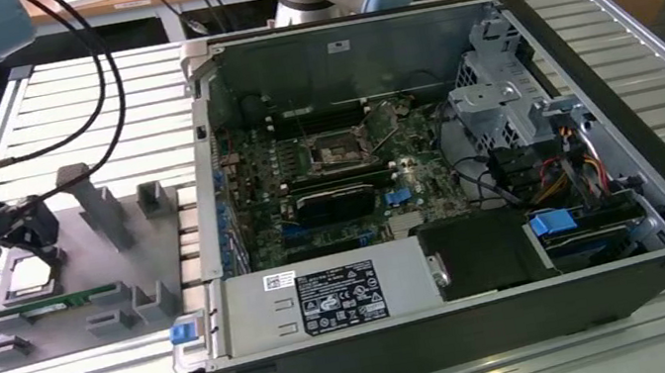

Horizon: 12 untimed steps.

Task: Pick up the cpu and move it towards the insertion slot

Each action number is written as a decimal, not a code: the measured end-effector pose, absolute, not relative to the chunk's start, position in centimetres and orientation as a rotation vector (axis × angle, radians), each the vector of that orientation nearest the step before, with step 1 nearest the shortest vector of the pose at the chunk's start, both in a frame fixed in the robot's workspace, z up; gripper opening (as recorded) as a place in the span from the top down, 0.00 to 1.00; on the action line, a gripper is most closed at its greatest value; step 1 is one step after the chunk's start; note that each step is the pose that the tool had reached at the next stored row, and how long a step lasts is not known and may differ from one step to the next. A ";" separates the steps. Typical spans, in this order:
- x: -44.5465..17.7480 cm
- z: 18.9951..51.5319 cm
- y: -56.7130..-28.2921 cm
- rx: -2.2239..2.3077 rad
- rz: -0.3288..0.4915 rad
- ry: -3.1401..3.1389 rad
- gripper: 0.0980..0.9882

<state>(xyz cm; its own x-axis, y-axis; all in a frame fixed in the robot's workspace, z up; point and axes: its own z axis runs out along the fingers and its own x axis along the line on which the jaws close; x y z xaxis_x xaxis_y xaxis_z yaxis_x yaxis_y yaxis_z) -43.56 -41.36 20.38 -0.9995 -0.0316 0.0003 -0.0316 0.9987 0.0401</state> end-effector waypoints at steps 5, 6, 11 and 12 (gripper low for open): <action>-43.6 19.9 -41.4 0.050 -0.063 -3.140 0.28; -43.6 19.8 -41.4 0.049 -0.063 -3.140 0.28; -43.6 19.4 -41.3 0.049 -0.063 -3.140 0.28; -43.6 19.3 -41.3 0.049 -0.063 -3.140 0.28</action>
<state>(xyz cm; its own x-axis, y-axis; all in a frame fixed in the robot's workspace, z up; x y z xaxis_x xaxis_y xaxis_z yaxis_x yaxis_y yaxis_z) -43.59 -41.32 19.30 -0.9995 -0.0312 0.0004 -0.0311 0.9987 0.0401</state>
